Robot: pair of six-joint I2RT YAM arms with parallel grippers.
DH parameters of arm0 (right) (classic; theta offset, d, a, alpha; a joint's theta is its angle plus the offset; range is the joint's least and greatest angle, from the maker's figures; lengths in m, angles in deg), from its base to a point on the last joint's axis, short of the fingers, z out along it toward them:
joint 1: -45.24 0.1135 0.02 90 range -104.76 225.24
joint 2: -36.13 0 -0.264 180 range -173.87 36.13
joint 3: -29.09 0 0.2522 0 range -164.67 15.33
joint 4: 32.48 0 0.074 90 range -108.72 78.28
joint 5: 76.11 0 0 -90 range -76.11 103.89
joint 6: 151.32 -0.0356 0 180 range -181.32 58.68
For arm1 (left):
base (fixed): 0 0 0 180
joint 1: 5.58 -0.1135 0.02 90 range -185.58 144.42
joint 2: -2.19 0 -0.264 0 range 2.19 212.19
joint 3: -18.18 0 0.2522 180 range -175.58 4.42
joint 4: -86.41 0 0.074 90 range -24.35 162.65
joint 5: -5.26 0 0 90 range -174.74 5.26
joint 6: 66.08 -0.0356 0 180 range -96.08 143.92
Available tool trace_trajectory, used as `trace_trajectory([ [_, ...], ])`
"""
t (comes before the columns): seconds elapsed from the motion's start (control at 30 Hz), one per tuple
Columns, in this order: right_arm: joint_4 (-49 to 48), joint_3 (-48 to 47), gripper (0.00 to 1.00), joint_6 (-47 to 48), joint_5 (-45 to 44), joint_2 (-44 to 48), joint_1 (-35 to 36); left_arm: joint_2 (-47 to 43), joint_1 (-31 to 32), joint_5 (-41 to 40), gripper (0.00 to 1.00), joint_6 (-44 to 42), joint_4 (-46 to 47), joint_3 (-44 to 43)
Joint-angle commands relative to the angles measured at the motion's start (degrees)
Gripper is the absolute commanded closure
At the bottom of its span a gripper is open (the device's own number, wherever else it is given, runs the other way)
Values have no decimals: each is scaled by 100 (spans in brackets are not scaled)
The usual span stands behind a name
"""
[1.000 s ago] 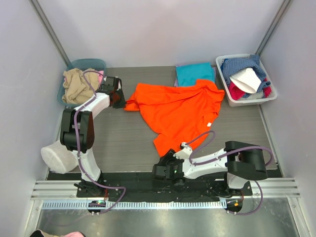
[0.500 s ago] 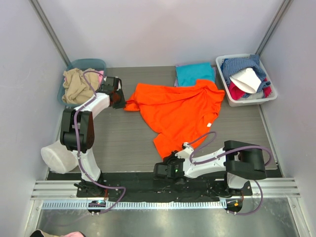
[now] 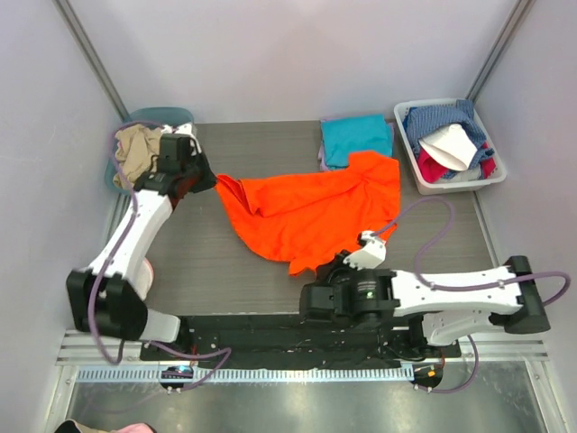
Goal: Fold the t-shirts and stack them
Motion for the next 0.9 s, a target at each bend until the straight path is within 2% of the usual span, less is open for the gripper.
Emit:
trace_trajectory([
  [0.0, 2014, -818, 99, 781, -796, 556, 21, -1192, -31, 200, 100, -145, -701, 259],
  [0.2, 1996, -1372, 99, 1347, -1278, 1067, -23, -2511, -22, 200, 100, -207, -1616, 268],
  [0.33, 2005, -2134, 99, 2714, -1851, 769, -23, -2925, -22, 218, 100, -189, -2090, 154],
  [0.5, 1979, -2945, 99, 3949, -2194, 400, -58, -3101, -22, 191, 100, -180, -2205, 215],
  [0.7, 1628, -2464, 99, 3923, -1817, 645, -190, -3111, -31, 244, 100, -119, -2074, 505],
  [0.83, 934, -1357, 99, 4063, -1168, 865, -557, -3040, -31, 271, 100, -136, -1986, 602],
  [0.87, 480, -1155, 99, 4169, -740, 891, -655, -2988, -22, 288, 100, -145, -1977, 620],
])
